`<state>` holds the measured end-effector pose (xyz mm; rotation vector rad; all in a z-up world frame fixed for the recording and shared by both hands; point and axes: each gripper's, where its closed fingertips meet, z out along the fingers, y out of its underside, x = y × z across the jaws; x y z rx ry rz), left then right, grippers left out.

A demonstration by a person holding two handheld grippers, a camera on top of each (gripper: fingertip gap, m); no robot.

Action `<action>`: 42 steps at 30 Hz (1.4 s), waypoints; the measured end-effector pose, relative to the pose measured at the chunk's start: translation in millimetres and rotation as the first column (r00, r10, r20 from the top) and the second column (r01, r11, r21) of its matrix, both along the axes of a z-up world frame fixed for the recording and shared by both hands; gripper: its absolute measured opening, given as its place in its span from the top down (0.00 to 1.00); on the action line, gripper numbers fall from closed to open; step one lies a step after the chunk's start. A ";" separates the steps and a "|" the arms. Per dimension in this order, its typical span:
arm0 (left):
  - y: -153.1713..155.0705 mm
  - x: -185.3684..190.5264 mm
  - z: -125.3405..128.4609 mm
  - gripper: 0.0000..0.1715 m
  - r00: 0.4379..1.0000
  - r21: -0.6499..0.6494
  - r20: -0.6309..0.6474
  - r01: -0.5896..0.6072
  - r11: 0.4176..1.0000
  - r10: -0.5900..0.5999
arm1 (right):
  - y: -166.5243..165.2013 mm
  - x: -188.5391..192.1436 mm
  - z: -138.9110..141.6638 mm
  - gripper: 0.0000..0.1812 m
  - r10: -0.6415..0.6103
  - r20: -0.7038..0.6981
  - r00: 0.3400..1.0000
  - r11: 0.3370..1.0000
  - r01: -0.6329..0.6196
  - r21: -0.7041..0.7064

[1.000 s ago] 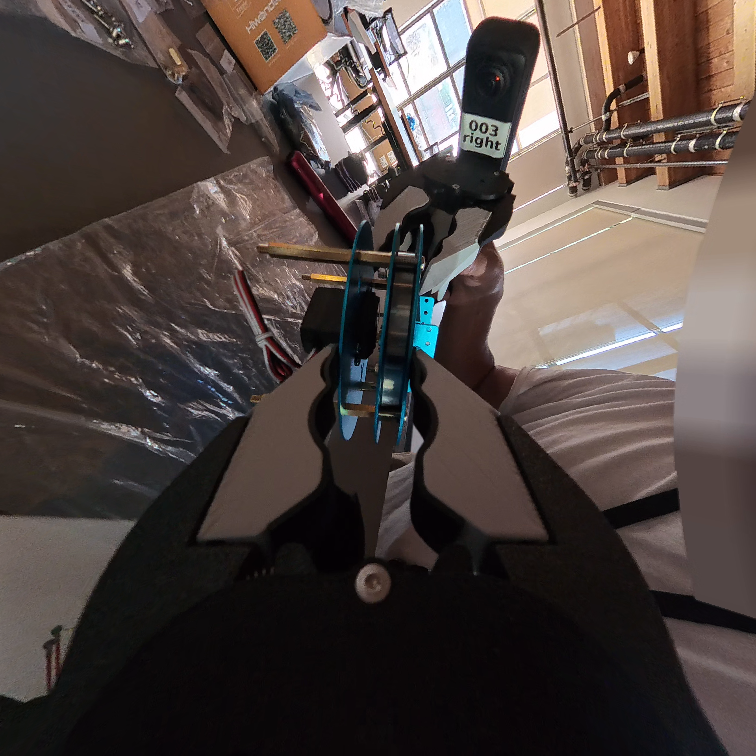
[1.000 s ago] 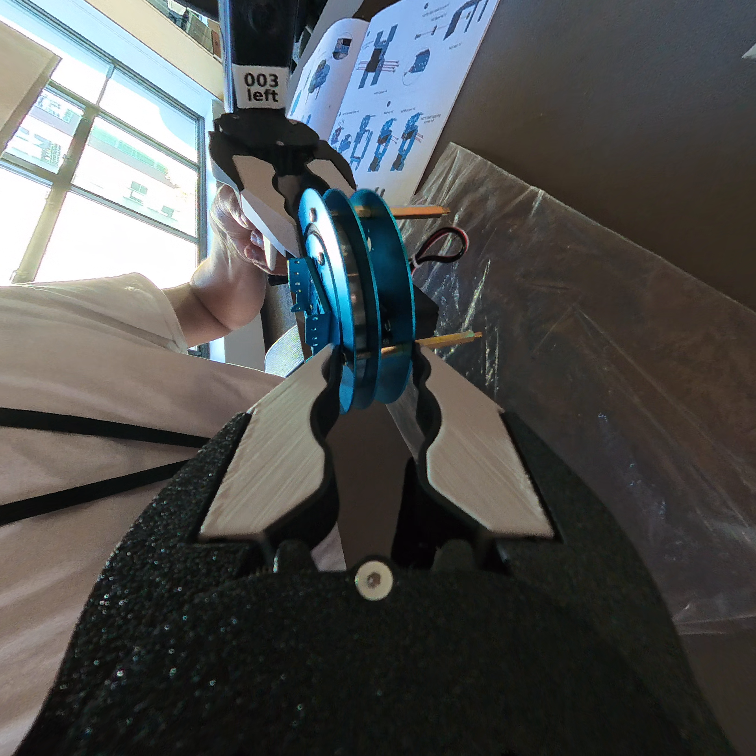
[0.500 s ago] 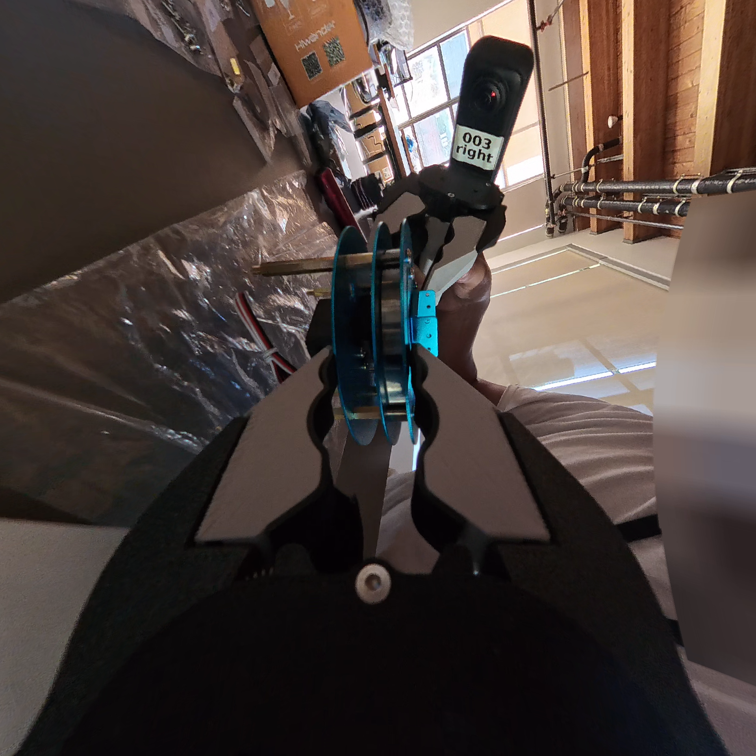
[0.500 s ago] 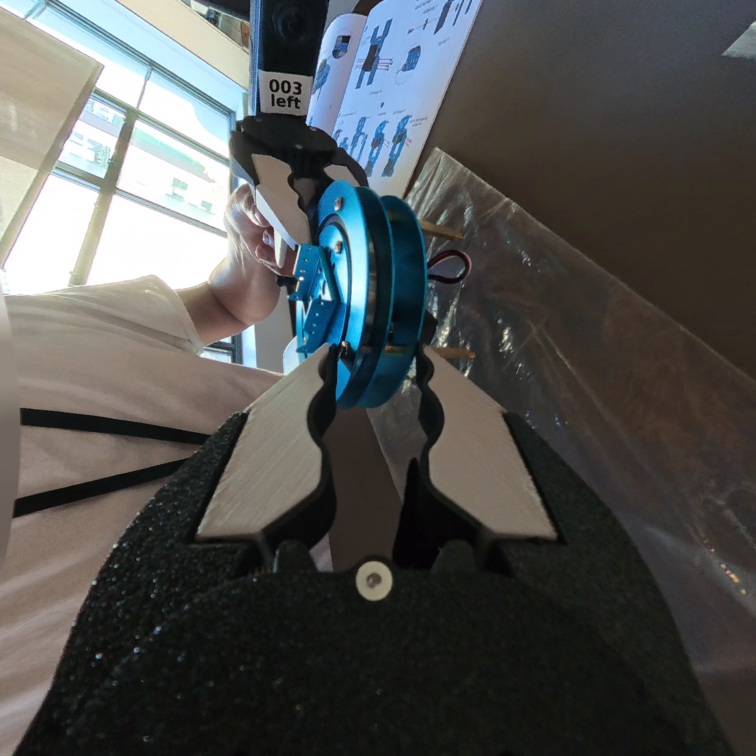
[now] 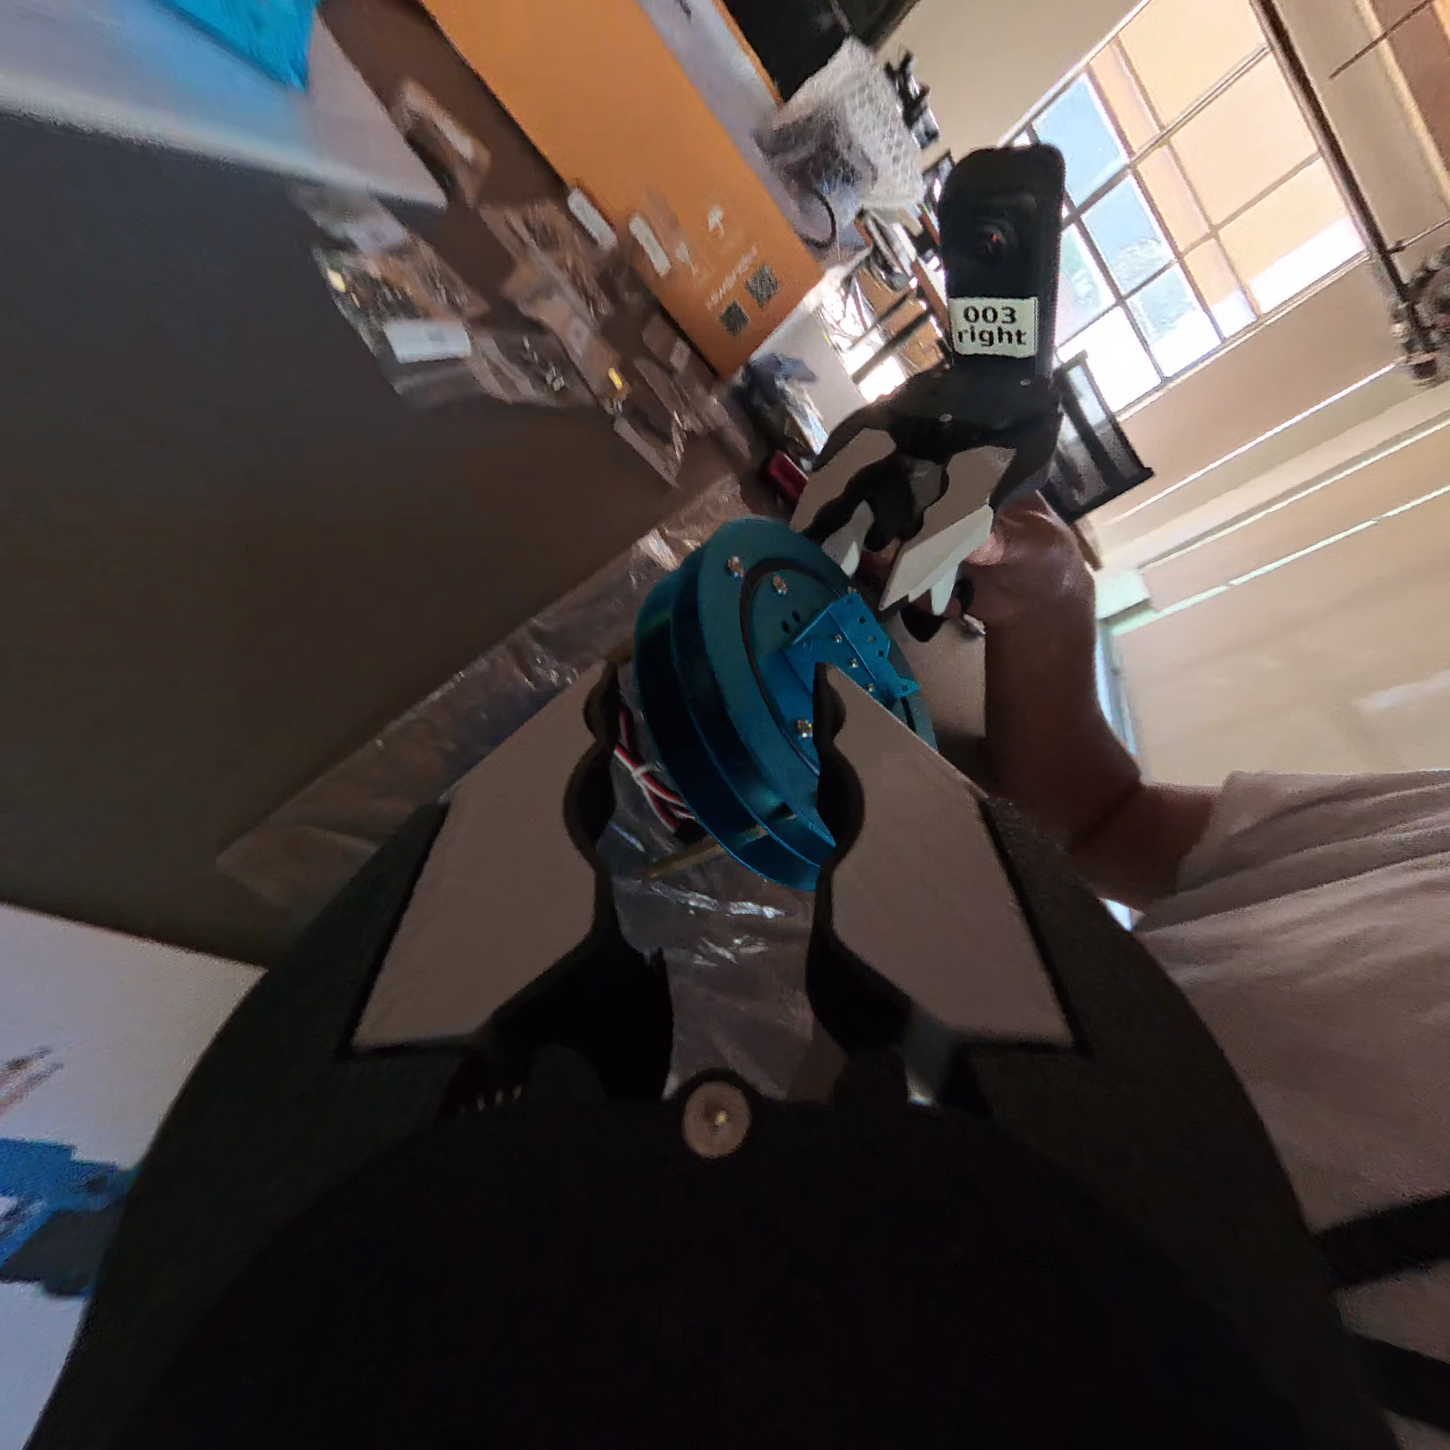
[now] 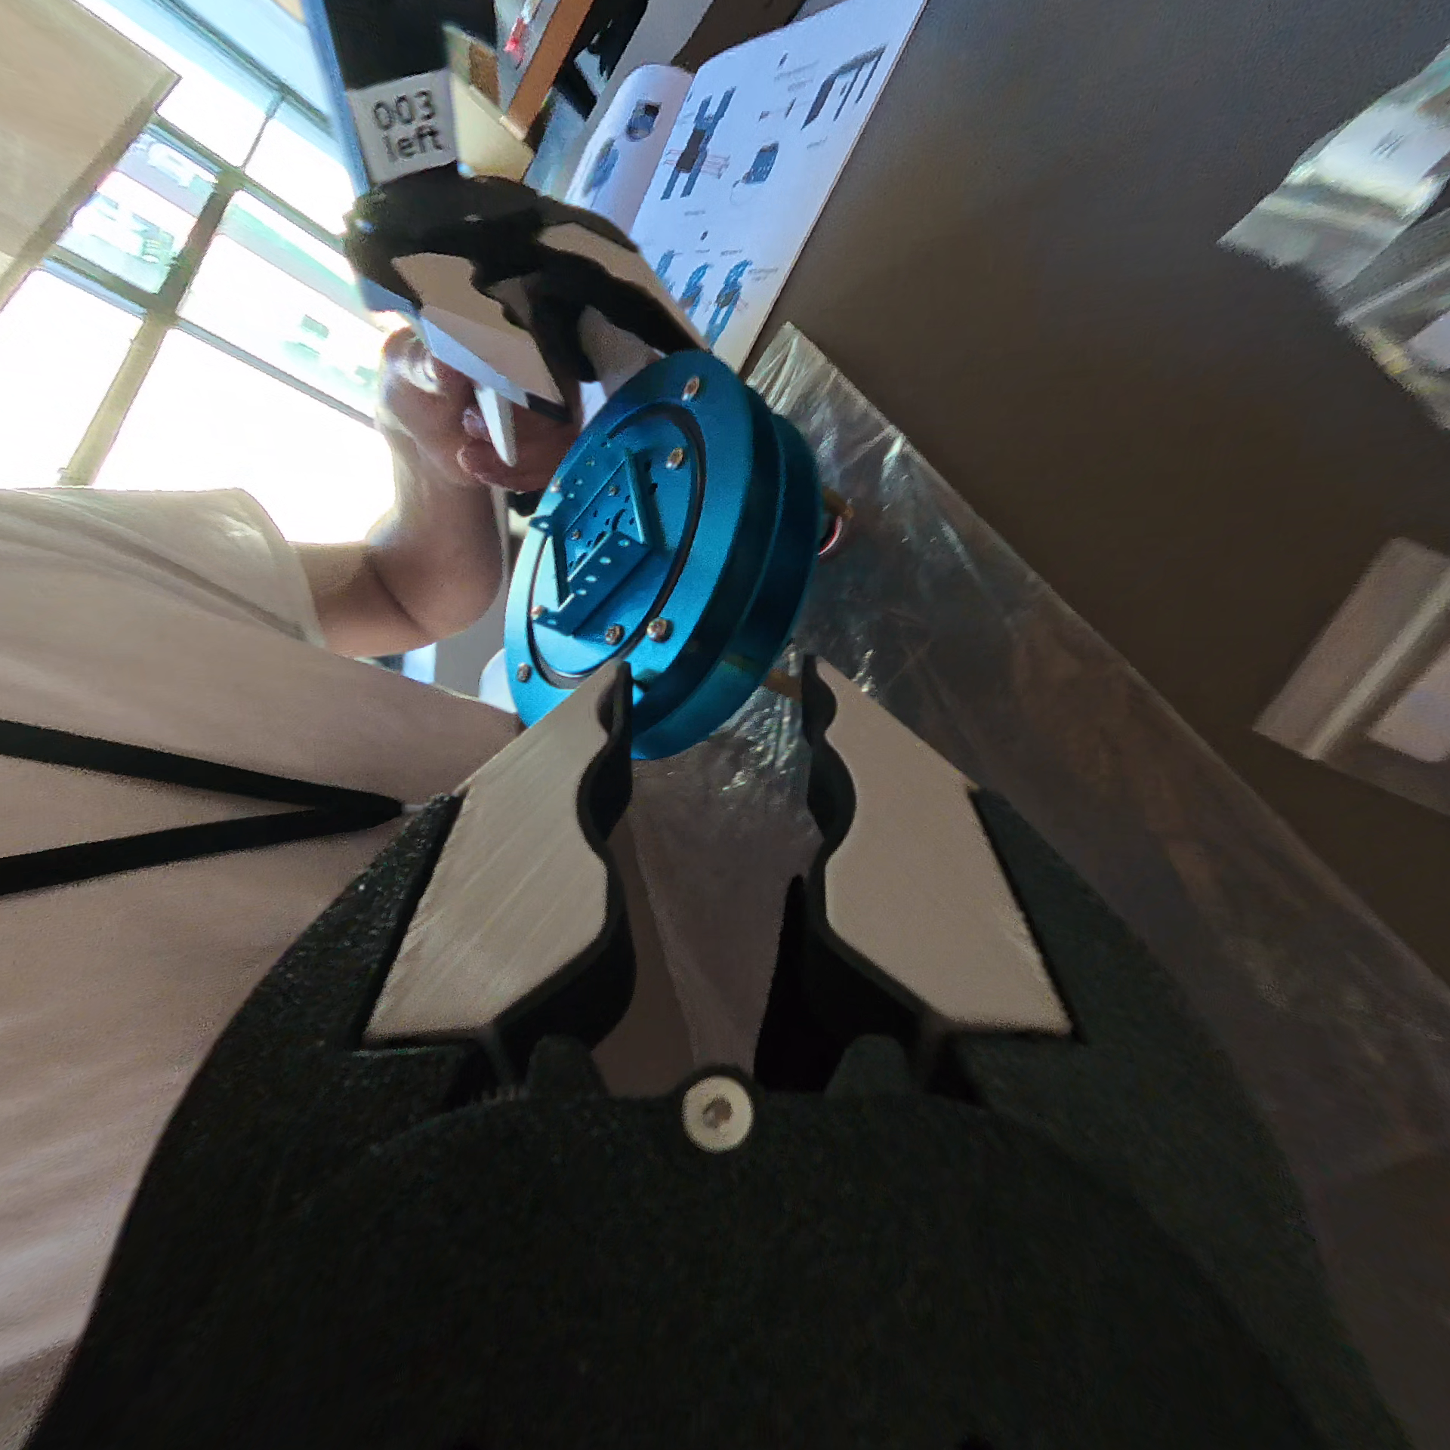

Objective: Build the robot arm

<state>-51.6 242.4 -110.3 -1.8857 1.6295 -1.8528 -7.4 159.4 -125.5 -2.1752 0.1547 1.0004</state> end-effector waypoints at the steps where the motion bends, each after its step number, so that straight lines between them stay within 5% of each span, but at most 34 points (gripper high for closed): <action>1: 4.5 0.1 6.5 0.72 0.999 0.031 0.042 -0.019 0.999 0.017 | -0.3 6.0 1.9 0.79 -0.019 0.036 0.999 1.000 0.018 0.023; 6: 29.3 8.4 34.1 0.72 0.988 0.198 0.149 -0.074 0.978 0.044 | 1.1 35.4 19.1 0.82 -0.133 0.192 0.972 0.979 0.098 0.179; 10: 33.3 19.9 69.8 0.72 0.987 0.192 0.158 -0.032 0.981 0.002 | 1.3 43.7 40.3 0.82 -0.193 0.130 0.972 0.945 0.149 0.293; 18: -8.0 42.0 107.4 0.72 0.978 0.284 0.187 0.035 0.958 -0.091 | 0.5 51.5 55.6 0.82 -0.243 0.069 0.967 0.895 0.197 0.400; 27: -56.1 40.2 168.0 0.72 0.931 0.385 0.310 0.063 0.921 -0.193 | 2.1 42.6 50.1 0.84 -0.238 0.177 0.955 0.903 0.151 0.401; 34: -56.0 6.8 151.5 0.72 0.926 0.320 0.343 0.046 0.946 -0.160 | 0.9 44.0 56.2 0.84 -0.268 0.256 0.929 0.889 0.136 0.438; 39: -16.9 -47.9 113.4 0.72 0.914 0.292 0.405 -0.160 0.943 0.030 | 2.9 45.5 56.5 0.83 -0.289 0.304 0.908 0.870 0.117 0.479; 42: 32.5 -102.6 81.0 0.72 0.888 0.310 0.399 -0.364 0.878 0.227 | 3.3 50.9 54.4 0.82 -0.313 0.352 0.882 0.862 0.108 0.495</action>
